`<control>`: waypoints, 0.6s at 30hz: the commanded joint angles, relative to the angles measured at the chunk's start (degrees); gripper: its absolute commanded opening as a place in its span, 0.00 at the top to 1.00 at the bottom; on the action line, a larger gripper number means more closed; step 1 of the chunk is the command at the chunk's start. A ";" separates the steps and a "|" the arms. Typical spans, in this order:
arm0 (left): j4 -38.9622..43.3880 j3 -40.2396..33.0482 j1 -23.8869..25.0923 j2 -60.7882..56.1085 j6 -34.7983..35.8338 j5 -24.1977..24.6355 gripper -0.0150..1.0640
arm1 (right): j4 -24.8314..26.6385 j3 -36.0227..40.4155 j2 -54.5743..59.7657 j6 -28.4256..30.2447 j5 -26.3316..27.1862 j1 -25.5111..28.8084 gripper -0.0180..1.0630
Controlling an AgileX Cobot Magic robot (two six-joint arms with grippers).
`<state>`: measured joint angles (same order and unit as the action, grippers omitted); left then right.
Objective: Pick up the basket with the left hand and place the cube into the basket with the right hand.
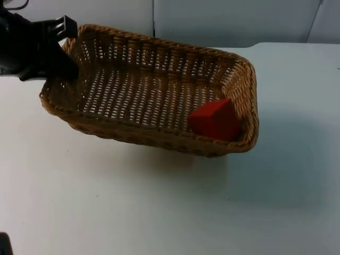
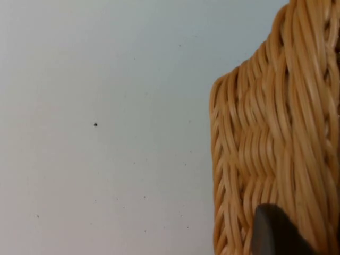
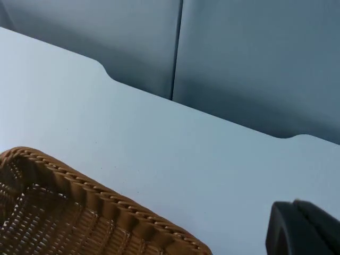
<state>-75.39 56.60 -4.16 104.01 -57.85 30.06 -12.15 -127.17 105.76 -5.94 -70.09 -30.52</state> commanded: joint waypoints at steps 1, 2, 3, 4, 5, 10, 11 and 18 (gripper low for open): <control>-0.39 -0.05 -0.02 0.14 3.59 2.05 0.99 | 0.39 -0.35 -0.60 0.53 0.13 0.26 0.99; -0.16 -0.05 -0.02 0.40 4.44 2.04 0.99 | 0.39 -0.35 -0.60 0.66 0.13 0.26 0.99; 0.15 -0.05 -0.02 0.56 4.88 2.34 0.99 | 0.39 -0.35 -0.60 1.12 0.13 0.26 0.99; 0.37 -0.17 -0.02 0.65 5.53 2.58 0.99 | 0.39 -0.35 -0.60 1.52 0.13 0.26 0.99; 0.37 -0.17 -0.02 0.65 5.53 2.58 0.99 | 0.39 -0.35 -0.60 1.52 0.13 0.26 0.99; 1.29 -1.52 -0.02 0.65 6.04 2.54 0.99 | 0.39 -0.35 -0.60 1.98 0.13 0.26 0.99; 1.29 -1.52 -0.02 0.65 6.04 2.54 0.99 | 0.39 -0.35 -0.60 1.98 0.13 0.26 0.99; 1.88 -4.98 -0.02 1.29 4.76 -0.06 0.99 | 0.25 -0.35 -0.60 1.96 0.13 0.26 0.99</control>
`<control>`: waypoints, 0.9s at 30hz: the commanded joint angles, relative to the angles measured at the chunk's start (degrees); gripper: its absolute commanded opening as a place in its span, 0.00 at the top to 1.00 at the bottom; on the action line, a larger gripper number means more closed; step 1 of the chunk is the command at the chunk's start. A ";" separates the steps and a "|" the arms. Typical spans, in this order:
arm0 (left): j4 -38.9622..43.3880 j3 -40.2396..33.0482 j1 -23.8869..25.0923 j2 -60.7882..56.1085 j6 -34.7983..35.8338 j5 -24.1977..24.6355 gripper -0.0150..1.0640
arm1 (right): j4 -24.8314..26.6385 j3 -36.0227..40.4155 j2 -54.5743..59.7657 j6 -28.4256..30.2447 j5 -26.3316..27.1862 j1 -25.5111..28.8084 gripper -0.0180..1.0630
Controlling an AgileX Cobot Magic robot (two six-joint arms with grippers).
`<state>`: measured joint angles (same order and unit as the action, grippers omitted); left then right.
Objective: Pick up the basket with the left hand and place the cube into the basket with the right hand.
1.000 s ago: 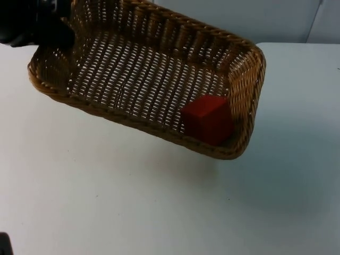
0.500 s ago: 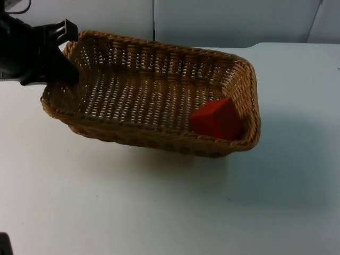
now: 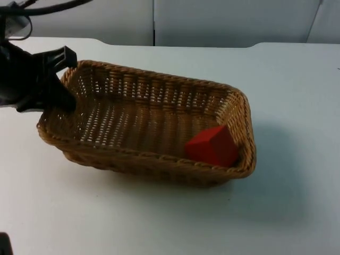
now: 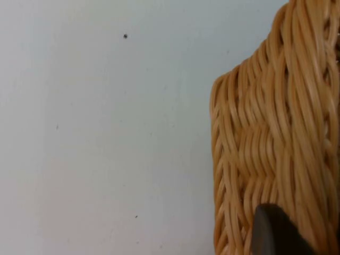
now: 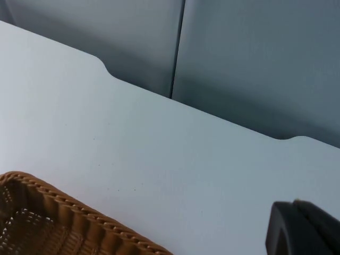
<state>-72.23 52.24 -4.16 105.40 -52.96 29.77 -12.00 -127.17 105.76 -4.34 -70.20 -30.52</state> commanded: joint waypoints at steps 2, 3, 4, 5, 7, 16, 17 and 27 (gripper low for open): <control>-1.28 -0.62 -0.02 -0.10 -1.00 0.34 0.99 | 0.11 -0.35 -0.60 0.36 0.24 0.26 0.99; -1.28 -0.62 -0.02 -0.10 -1.42 0.34 0.99 | 0.11 -0.35 -0.60 0.36 0.24 0.26 0.99; -1.28 -0.62 -0.02 -0.10 -1.42 0.34 0.99 | 0.11 -0.35 -0.60 0.36 0.24 0.26 0.99; -1.28 -0.62 -0.02 -0.10 -1.42 0.34 0.99 | 0.11 -0.35 -0.60 0.36 0.24 0.26 0.99; -1.16 -0.62 -0.02 -0.10 -1.43 0.34 0.99 | 0.11 -0.35 -0.60 0.36 0.24 0.26 0.99; 1.35 -0.62 -0.02 -0.10 -2.45 0.21 0.71 | 0.11 -0.35 -0.60 0.36 0.24 0.26 0.99; 1.35 -0.62 -0.02 -0.10 -2.45 -0.05 0.64 | 0.11 -0.35 -0.60 0.36 0.24 0.26 0.99; 10.01 -0.28 -0.02 -0.10 -2.45 -13.71 0.32 | 0.14 -0.35 -0.50 0.47 0.24 0.26 0.99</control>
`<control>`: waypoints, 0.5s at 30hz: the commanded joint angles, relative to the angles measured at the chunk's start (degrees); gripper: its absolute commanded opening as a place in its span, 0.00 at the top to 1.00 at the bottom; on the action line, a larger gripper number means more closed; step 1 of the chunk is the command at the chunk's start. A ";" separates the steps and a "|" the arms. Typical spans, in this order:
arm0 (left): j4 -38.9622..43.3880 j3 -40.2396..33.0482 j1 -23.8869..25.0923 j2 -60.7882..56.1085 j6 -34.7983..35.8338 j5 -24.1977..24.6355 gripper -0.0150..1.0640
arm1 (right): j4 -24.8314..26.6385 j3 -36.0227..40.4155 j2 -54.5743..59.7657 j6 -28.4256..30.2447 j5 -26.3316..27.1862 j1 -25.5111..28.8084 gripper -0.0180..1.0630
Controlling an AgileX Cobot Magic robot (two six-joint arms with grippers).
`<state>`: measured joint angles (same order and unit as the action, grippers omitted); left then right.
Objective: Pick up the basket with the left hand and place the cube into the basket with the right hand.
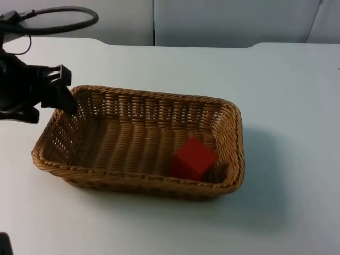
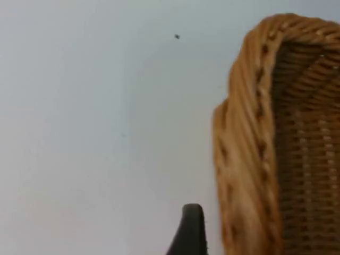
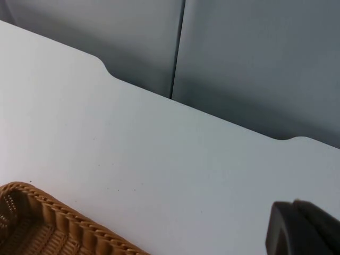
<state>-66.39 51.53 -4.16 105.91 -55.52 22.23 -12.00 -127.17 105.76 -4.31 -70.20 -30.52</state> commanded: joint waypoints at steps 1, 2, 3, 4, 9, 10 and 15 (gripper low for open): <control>4.97 0.42 -0.02 -0.62 0.11 -9.30 0.32 | 0.14 -0.35 -0.50 0.44 0.24 0.26 0.99; 4.97 0.42 -0.02 -0.62 0.11 -9.30 0.32 | 0.14 -0.35 -0.50 0.44 0.24 0.26 0.99; 4.98 0.42 -0.02 -0.62 0.11 -12.60 0.32 | -0.14 -0.35 -0.50 0.43 0.24 0.26 0.99; 5.15 0.72 -0.02 -0.62 0.11 -14.78 0.32 | -0.41 -0.35 -0.50 0.43 0.24 0.26 0.99; 8.46 4.74 -0.02 -1.95 0.11 -13.56 0.32 | -1.77 -0.35 -0.50 0.43 0.24 0.26 0.99; 8.46 5.83 -0.02 -2.82 0.11 -12.74 0.33 | -1.92 -0.35 -0.50 0.43 0.24 0.26 0.99; 8.56 10.98 -0.02 -8.33 0.22 -8.79 0.66 | -5.68 -0.35 -0.50 0.43 0.24 0.26 0.99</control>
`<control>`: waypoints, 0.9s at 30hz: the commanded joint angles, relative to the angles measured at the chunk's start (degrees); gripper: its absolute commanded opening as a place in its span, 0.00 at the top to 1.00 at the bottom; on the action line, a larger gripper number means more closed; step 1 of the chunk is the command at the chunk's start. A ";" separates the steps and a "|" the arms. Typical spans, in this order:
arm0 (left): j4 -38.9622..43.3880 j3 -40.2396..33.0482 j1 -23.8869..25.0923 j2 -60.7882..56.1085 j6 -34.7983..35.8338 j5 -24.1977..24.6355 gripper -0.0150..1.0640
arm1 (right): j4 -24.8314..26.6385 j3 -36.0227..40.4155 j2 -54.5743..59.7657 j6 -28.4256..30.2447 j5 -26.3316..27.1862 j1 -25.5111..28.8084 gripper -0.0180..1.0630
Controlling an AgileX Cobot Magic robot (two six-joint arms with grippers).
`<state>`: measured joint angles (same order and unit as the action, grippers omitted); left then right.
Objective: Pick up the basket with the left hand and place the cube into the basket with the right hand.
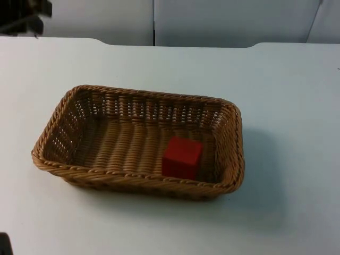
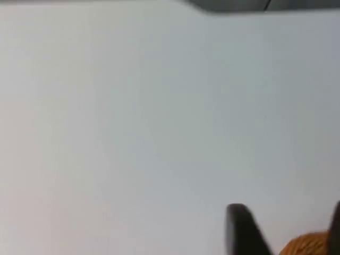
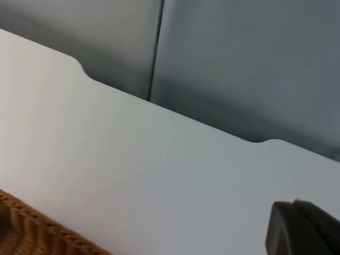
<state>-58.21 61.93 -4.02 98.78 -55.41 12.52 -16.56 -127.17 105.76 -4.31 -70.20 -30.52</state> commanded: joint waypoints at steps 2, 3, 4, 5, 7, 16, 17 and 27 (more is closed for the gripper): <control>0.38 3.02 -0.16 -4.90 0.11 3.15 0.92 | -7.03 -0.35 -0.50 0.43 0.24 0.26 0.99; 1.65 3.77 -0.16 -7.03 -0.10 3.55 0.99 | -10.74 -0.35 -0.50 0.43 0.24 0.26 0.99; 2.07 4.17 -0.16 -9.31 -0.10 3.69 0.99 | -16.06 -0.35 -0.50 0.43 0.24 0.26 0.99; 2.07 4.17 -0.16 -9.31 -0.10 3.69 0.99 | -16.06 -0.35 -0.50 0.43 0.24 0.26 0.99; 3.70 4.17 -0.16 -13.92 -0.10 3.54 0.99 | -30.02 -0.35 -0.92 0.43 0.24 0.26 0.99; 23.04 3.96 -0.16 -31.77 13.68 7.43 0.99 | -62.98 -0.35 -11.84 -1.56 0.24 0.26 0.99; 29.08 3.96 -0.16 -35.76 18.55 9.11 0.99 | -66.93 -0.35 -16.06 -0.65 0.24 0.26 0.99; 47.89 3.96 -0.16 -50.37 35.89 24.13 0.99 | -57.10 7.59 -40.25 6.19 0.24 0.26 0.99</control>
<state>-12.22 65.76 -4.02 49.24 -21.67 34.75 -75.61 -119.52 65.97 0.75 -69.74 -30.52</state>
